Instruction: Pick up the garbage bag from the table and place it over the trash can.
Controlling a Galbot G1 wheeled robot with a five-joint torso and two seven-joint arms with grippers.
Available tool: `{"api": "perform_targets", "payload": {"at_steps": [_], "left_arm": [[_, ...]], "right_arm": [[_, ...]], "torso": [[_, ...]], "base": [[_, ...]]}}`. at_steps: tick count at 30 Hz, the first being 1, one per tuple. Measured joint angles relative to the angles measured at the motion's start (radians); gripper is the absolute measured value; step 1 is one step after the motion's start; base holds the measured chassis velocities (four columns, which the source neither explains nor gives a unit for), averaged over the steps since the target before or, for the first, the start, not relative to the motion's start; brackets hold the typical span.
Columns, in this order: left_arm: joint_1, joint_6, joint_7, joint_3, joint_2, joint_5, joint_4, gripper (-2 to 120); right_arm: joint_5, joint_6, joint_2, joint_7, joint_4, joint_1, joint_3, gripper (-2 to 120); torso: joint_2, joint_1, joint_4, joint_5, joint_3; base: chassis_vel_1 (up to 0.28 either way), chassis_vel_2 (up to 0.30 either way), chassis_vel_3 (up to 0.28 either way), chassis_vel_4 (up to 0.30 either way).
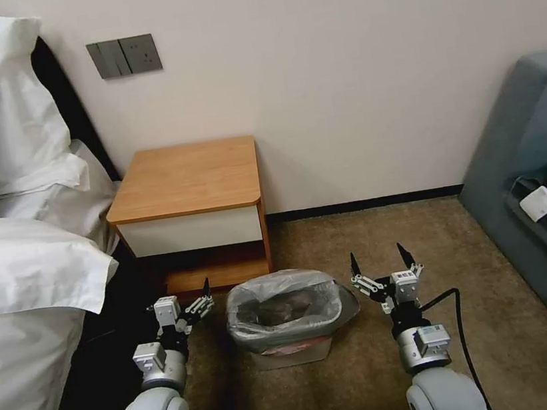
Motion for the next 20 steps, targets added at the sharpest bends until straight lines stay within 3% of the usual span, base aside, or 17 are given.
{"api": "perform_targets", "payload": {"at_steps": [20], "left_arm": [[0.000, 0.001, -0.001, 0.000, 0.000, 0.000, 0.000, 99]], "right_arm": [[0.000, -0.001, 0.000, 0.000, 0.001, 0.000, 0.000, 100]], "torso": [[0.000, 0.000, 0.0000, 0.0000, 0.000]], "base": [[0.000, 0.000, 0.000, 0.000]]}}
